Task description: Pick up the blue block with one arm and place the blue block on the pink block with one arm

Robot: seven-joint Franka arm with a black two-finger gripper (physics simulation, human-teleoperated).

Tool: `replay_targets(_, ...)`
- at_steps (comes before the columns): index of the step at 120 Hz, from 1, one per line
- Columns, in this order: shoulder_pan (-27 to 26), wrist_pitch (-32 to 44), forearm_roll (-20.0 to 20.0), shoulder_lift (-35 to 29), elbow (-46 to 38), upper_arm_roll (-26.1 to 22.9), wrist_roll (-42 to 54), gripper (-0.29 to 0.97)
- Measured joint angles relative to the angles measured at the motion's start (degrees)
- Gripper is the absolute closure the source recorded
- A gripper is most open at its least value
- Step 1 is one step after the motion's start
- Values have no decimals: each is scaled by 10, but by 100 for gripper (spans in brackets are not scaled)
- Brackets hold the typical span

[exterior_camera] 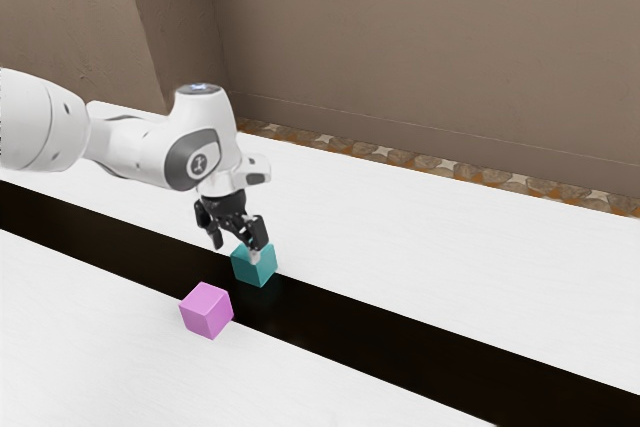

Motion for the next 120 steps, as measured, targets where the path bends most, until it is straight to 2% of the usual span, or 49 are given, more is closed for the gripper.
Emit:
replay_targets(33, -2, -20, 4, 29, 55, 0, 24, 0)
replay_targets(72, -3, -28, 0, 66, 72, 1, 38, 0)
replay_targets(120, -9, -24, -7, 88, 97, 12, 0, 0)
